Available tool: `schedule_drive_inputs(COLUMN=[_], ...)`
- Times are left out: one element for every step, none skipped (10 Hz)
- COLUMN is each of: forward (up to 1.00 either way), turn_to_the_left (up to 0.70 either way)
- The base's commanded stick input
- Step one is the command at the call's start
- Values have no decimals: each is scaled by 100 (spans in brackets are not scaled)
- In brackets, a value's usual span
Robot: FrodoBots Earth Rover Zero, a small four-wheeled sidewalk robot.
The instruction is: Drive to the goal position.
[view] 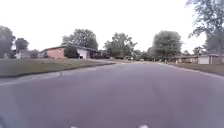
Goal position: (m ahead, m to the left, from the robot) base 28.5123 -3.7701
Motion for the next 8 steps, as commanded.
schedule_drive_inputs(forward=[100, 100, 100, 100, 100, 100, 100, 100], turn_to_the_left=[0, 0, 0, 0, 0, 0, 0, 0])
